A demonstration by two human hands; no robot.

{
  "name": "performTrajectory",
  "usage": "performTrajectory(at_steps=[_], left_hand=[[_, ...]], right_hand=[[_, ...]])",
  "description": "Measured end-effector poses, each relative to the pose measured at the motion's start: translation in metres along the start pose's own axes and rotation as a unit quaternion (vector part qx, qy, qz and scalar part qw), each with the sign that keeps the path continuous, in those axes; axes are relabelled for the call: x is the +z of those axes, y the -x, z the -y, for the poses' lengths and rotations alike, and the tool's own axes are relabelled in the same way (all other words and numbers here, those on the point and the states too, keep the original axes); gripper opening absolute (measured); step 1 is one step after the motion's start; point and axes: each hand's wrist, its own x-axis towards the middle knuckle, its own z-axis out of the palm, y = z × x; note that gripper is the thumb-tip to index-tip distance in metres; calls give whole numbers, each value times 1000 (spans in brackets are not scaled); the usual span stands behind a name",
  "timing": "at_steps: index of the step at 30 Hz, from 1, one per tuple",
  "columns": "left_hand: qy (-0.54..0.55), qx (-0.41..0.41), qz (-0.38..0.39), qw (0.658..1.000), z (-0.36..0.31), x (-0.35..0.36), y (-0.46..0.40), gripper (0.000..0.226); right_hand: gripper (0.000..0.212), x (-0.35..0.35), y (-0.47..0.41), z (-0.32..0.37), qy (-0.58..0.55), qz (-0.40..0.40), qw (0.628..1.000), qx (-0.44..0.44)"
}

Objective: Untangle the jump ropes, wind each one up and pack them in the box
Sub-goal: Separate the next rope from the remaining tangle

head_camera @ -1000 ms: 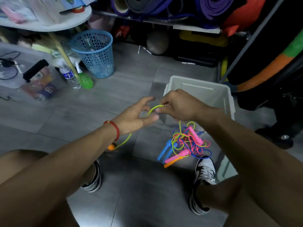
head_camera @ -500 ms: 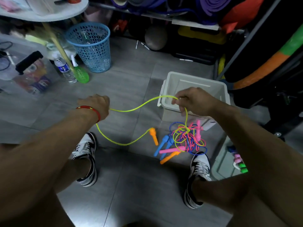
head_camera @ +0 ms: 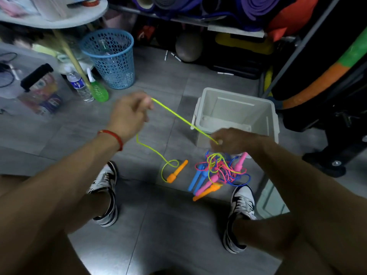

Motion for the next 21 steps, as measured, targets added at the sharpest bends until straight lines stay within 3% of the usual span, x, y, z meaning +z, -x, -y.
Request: performTrajectory(at_steps=[2, 3, 6, 8, 9, 12, 14, 16, 19, 21], left_hand=[[-73, -59, -61, 994, 15, -18, -10, 27], [-168, -94, -31, 981, 28, -26, -13, 24], [-419, -192, 164, 872, 53, -27, -7, 33], [-462, -199, 251, 827, 51, -13, 7, 42], [-445, -180, 273, 834, 47, -2, 13, 47], [-240, -103, 300, 918, 9, 35, 29, 79], [-126, -37, 328, 935, -19, 54, 37, 90], [-77, 13, 331, 940, -31, 64, 38, 81], [-132, 67, 291, 945, -34, 60, 29, 23], [-182, 97, 264, 942, -32, 49, 19, 27]], right_hand=[[17, 9, 4, -23, 68, 61, 992, 82], [17, 8, 5, -31, 71, 43, 991, 101], [18, -12, 5, -33, 16, -85, 992, 92], [18, -25, 6, -19, 3, -141, 988, 65], [19, -29, 7, -10, 7, -156, 986, 55], [26, -35, 9, 21, -7, -167, 986, -17], [24, -36, 10, 42, -23, -172, 981, -84], [18, -35, 12, 57, -51, -181, 975, -117], [18, -30, 13, 62, -118, -177, 970, -119], [28, -28, 12, 53, -166, -153, 969, -104]])
